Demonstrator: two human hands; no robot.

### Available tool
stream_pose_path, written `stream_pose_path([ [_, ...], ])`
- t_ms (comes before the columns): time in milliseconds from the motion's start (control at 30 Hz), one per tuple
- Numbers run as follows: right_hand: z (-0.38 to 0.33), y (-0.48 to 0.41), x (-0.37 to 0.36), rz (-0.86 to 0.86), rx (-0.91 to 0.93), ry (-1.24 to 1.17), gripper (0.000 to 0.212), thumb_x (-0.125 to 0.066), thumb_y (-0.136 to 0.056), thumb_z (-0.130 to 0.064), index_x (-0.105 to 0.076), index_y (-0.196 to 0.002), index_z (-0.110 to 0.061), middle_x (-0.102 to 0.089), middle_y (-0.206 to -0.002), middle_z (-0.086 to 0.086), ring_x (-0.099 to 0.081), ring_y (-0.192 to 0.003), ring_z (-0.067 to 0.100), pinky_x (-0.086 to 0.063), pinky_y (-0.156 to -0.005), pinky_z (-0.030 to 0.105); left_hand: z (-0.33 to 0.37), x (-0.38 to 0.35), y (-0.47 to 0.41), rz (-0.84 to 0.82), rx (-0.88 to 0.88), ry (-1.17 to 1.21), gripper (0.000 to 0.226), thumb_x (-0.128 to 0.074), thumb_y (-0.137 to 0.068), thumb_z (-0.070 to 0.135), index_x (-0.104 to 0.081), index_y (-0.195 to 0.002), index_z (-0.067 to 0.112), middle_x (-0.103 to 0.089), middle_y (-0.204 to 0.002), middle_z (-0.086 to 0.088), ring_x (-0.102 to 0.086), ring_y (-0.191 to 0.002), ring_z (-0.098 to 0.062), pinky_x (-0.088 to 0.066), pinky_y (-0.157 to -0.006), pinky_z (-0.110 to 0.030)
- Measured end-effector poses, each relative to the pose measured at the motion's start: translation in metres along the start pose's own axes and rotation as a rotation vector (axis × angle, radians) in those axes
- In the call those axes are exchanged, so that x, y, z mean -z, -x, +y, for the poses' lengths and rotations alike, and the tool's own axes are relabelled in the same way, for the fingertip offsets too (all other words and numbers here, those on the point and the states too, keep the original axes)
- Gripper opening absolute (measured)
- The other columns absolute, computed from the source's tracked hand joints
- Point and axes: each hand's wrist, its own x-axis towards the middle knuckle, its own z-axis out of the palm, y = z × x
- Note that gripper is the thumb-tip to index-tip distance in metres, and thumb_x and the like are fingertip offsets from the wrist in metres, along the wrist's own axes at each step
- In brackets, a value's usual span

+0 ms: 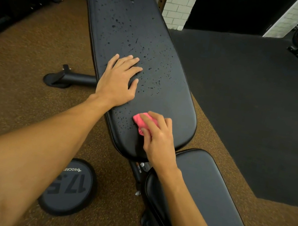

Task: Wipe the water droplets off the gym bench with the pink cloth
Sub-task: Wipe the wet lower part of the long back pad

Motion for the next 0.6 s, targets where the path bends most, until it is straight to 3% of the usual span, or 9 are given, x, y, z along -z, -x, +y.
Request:
stream_pose_path([
  [167, 0.010, 0.005, 0.002, 0.037, -0.112, 0.005, 0.033, -0.066, -0.104, -0.010, -0.071, -0.136, -0.015, -0.061, -0.142, 0.004, -0.052, -0.122, 0.026, -0.041, -0.109, 0.026, -0.012, 0.015, 0.014, 0.046, 0.038, -0.051, 0.047, -0.057, -0.102, 0.038, -0.064, -0.144, 0.018, -0.047, -0.163, -0.006, -0.035, -0.156, -0.025, -0.016, -0.132, -0.048],
  [333, -0.005, -0.029, -0.009, 0.130, -0.195, -0.034, 0.035, -0.066, -0.101, -0.004, -0.070, -0.135, -0.010, -0.063, -0.141, 0.008, -0.051, -0.124, 0.030, -0.048, -0.109, 0.043, -0.032, 0.023, 0.008, 0.057, 0.112, -0.082, 0.057, -0.054, -0.103, 0.045, -0.057, -0.152, 0.017, -0.036, -0.170, -0.010, -0.026, -0.160, -0.027, -0.011, -0.133, -0.048],
  [600, -0.022, -0.009, -0.015, -0.001, 0.078, -0.051, 0.035, -0.068, -0.102, -0.002, -0.068, -0.136, -0.012, -0.060, -0.147, 0.005, -0.053, -0.124, 0.029, -0.047, -0.111, 0.041, -0.030, 0.005, 0.005, 0.143, 0.156, -0.036, 0.053, -0.050, -0.106, 0.039, -0.055, -0.154, 0.017, -0.033, -0.172, -0.008, -0.022, -0.162, -0.026, -0.007, -0.133, -0.052],
])
